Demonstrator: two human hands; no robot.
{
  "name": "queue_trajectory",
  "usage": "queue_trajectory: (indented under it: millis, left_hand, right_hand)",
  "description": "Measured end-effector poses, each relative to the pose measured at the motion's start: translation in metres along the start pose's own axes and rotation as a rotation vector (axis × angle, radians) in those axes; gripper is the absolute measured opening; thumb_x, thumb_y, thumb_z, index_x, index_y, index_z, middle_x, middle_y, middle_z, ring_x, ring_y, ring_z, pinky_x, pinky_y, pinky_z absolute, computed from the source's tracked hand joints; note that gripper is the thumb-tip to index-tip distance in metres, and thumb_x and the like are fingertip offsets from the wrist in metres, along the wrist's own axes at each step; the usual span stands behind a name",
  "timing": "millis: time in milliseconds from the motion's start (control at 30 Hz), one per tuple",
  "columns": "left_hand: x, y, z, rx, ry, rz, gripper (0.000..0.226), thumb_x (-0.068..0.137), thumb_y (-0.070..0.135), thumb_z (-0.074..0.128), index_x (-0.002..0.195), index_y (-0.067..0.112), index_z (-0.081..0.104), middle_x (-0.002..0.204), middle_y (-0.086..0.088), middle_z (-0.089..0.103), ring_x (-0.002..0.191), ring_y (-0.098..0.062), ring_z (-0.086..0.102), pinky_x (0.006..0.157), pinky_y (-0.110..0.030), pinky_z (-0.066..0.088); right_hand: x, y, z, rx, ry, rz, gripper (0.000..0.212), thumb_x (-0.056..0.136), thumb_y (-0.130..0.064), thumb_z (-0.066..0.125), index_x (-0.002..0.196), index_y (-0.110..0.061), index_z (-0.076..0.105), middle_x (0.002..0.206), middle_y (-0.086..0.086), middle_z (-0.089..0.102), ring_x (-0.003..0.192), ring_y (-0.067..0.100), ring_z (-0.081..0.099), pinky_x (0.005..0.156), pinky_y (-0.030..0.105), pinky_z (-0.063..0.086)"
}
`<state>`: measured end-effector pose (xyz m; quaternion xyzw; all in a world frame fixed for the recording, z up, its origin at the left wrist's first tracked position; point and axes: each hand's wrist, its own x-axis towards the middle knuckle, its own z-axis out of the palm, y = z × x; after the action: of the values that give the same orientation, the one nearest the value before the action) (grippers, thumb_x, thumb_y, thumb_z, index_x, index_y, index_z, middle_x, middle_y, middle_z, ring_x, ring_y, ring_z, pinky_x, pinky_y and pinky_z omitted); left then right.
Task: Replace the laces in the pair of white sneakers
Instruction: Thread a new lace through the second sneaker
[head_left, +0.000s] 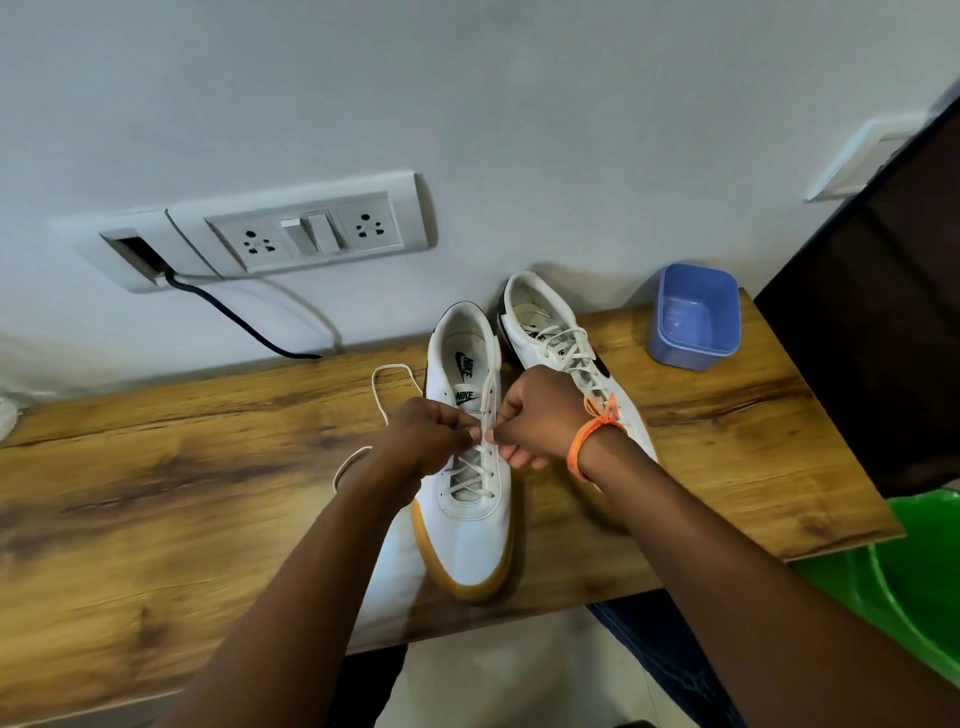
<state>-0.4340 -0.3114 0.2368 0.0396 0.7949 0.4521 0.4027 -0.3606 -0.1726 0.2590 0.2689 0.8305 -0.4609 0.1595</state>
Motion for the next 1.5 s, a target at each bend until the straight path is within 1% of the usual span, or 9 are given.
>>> queue_trajectory:
  millis: [267,500,667,800,933,1000,1200,1300,1500]
  left_hand:
    - [0.002,0.0,-0.003,-0.037,-0.016,-0.018,0.008,0.087,0.0,0.069,0.086,0.005,0.075,0.09,-0.018,0.073,0.084,-0.023,0.064,0.096,-0.043,0.052]
    - [-0.001,0.002,-0.008,-0.051,-0.051,0.023,0.022,0.091,-0.007,0.061,0.086,0.01,0.075,0.098,-0.021,0.073,0.089,-0.026,0.061,0.091,-0.04,0.05]
    - [-0.006,0.011,-0.019,-0.003,0.061,0.131,0.025,0.088,-0.008,0.061,0.089,0.01,0.078,0.077,-0.001,0.072,0.066,-0.008,0.062,0.06,-0.014,0.05]
    - [-0.004,0.016,-0.028,0.18,0.275,0.313,0.023,0.09,0.001,0.063,0.096,0.017,0.079,0.078,-0.004,0.069,0.05,-0.002,0.056,0.049,-0.006,0.039]
    - [-0.002,0.017,-0.028,0.403,0.252,0.436,0.031,0.09,-0.001,0.064,0.107,0.022,0.076,0.108,-0.006,0.055,0.072,-0.007,0.058,0.056,-0.001,0.04]
    - [0.001,0.013,-0.028,0.456,0.213,0.469,0.032,0.087,-0.001,0.068,0.108,0.024,0.076,0.107,-0.004,0.05,0.08,-0.009,0.052,0.058,-0.003,0.042]
    - [0.008,0.006,-0.029,0.597,0.197,0.472,0.033,0.085,0.009,0.073,0.105,0.034,0.076,0.101,-0.002,0.054,0.088,-0.021,0.056,0.067,-0.017,0.038]
    - [0.009,0.006,-0.029,0.589,0.197,0.471,0.032,0.085,0.01,0.073,0.103,0.035,0.076,0.101,-0.002,0.056,0.085,-0.021,0.06,0.063,-0.014,0.037]
    - [0.003,0.009,-0.032,0.54,0.192,0.466,0.025,0.085,0.011,0.074,0.096,0.033,0.078,0.1,0.0,0.058,0.081,-0.018,0.064,0.071,-0.026,0.046]
  right_hand:
    - [0.0,-0.002,0.007,0.006,0.08,-0.024,0.011,0.087,-0.003,0.06,0.082,0.003,0.068,0.066,0.013,0.072,0.055,0.023,0.071,0.051,0.028,0.058]
    - [0.003,0.002,-0.001,0.023,0.167,-0.007,0.026,0.076,-0.023,0.066,0.07,0.002,0.068,0.061,0.014,0.069,0.05,0.028,0.065,0.051,0.035,0.057]
    - [0.0,0.011,-0.067,-0.056,0.551,0.0,0.032,0.075,-0.03,0.062,0.058,-0.002,0.063,0.055,0.018,0.062,0.056,0.036,0.063,0.056,0.044,0.057]
    - [-0.009,0.018,-0.099,-0.09,0.846,-0.035,0.034,0.07,-0.032,0.05,0.046,-0.013,0.037,0.042,0.001,0.032,0.042,0.015,0.032,0.047,0.029,0.026]
    - [-0.004,0.013,-0.075,-0.165,0.647,-0.11,0.024,0.079,-0.02,0.06,0.061,-0.003,0.061,0.059,0.013,0.061,0.06,0.029,0.059,0.056,0.035,0.049]
    - [-0.003,0.006,-0.052,-0.151,0.449,-0.151,0.021,0.079,-0.016,0.059,0.065,-0.002,0.065,0.059,0.014,0.065,0.058,0.031,0.064,0.058,0.044,0.056]
    - [-0.008,-0.003,-0.009,-0.149,0.059,-0.188,0.004,0.085,-0.007,0.061,0.083,-0.008,0.063,0.071,0.009,0.069,0.057,0.025,0.069,0.057,0.039,0.06]
    - [-0.004,0.0,-0.005,-0.245,0.041,-0.232,0.006,0.079,-0.01,0.073,0.076,-0.007,0.068,0.06,-0.009,0.06,0.059,0.013,0.062,0.073,0.033,0.058]
    - [0.002,0.006,-0.022,-0.186,0.112,-0.119,0.007,0.083,-0.005,0.072,0.077,-0.003,0.068,0.063,0.005,0.068,0.06,0.023,0.069,0.061,0.036,0.061]
